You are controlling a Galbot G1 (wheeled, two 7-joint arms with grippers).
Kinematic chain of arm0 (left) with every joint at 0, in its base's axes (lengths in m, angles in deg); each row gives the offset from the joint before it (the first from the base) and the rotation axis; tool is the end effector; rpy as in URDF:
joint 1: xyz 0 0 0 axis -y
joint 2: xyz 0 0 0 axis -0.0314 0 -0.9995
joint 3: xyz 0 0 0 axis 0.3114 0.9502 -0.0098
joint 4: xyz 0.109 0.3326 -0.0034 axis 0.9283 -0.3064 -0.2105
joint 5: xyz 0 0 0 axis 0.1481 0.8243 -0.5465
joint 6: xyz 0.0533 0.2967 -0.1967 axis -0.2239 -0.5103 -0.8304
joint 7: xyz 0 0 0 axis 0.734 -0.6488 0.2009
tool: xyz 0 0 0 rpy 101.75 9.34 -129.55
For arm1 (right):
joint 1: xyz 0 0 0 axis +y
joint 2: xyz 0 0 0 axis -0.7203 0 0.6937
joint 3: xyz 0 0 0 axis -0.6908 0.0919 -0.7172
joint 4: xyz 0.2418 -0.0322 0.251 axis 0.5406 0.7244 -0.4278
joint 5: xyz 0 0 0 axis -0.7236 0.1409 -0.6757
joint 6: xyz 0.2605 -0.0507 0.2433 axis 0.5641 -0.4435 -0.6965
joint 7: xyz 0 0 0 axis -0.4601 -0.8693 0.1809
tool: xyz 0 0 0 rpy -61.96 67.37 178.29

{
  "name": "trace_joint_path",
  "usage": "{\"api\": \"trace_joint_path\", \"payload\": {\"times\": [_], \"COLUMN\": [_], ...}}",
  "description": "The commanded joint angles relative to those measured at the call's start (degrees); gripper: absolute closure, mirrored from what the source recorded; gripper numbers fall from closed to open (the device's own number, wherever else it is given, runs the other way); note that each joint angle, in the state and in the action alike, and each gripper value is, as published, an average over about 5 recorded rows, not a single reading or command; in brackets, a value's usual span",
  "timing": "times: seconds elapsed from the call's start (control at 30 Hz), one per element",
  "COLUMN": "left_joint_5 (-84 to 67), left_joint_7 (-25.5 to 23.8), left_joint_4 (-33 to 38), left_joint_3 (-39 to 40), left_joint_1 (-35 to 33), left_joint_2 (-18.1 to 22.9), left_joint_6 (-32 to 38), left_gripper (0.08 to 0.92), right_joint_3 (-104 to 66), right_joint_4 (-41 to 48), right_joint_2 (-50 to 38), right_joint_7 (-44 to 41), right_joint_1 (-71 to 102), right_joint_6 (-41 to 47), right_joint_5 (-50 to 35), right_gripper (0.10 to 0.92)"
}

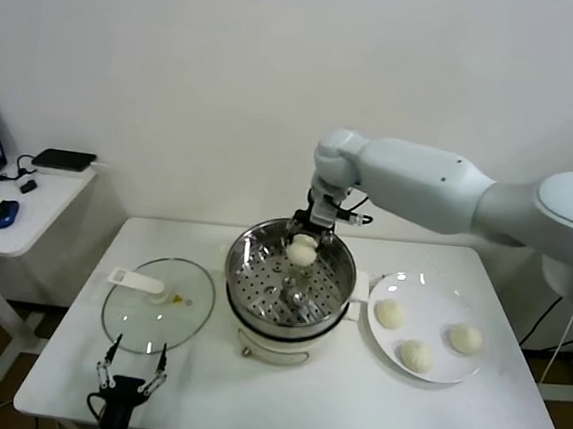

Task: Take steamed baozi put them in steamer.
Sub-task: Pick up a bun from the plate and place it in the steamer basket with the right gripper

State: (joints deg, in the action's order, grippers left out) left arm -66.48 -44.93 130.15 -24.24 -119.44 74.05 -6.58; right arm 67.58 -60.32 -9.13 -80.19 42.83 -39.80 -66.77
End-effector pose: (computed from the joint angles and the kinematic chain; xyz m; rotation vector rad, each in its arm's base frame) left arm 0.1356 0.0734 -0.4458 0.0670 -3.0662 -0.5441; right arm 0.6076 0.1338 -0.0724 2.0144 -0.3887 2.3622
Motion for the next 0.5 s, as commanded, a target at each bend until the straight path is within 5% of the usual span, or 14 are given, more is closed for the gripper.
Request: {"api": "trace_joint_path", "payload": {"times": [0.03, 0.3, 0.5], "left_joint_5": [0.0, -0.04, -0.03], "left_joint_7": [0.0, 0.02, 0.14], "left_joint_4": [-0.34, -0.15, 0.04], "left_joint_3": [0.08, -0.06, -0.06], "left_joint_1": [0.15, 0.2, 0.06], "left_joint_2": [2.8, 2.8, 2.8], "left_joint_6": [0.03, -0.01, -0.06], "left_gripper": [0.177, 0.177, 0.177], "right_joint_3": [-2.34, -3.47, -1.92], "right_joint_4": [6.43, 9.48, 6.34], "right_joint_2": [2.38, 4.55, 1.99], "right_joint_7": [1.58, 1.99, 1.3], "right_joint_1": [4.94, 6.24, 3.4], "right_joint_6": [-1.05, -1.32, -1.19], "right_joint_5": [4.39, 4.25, -3.77], "right_gripper": [0.397, 0.386, 0.249]}}
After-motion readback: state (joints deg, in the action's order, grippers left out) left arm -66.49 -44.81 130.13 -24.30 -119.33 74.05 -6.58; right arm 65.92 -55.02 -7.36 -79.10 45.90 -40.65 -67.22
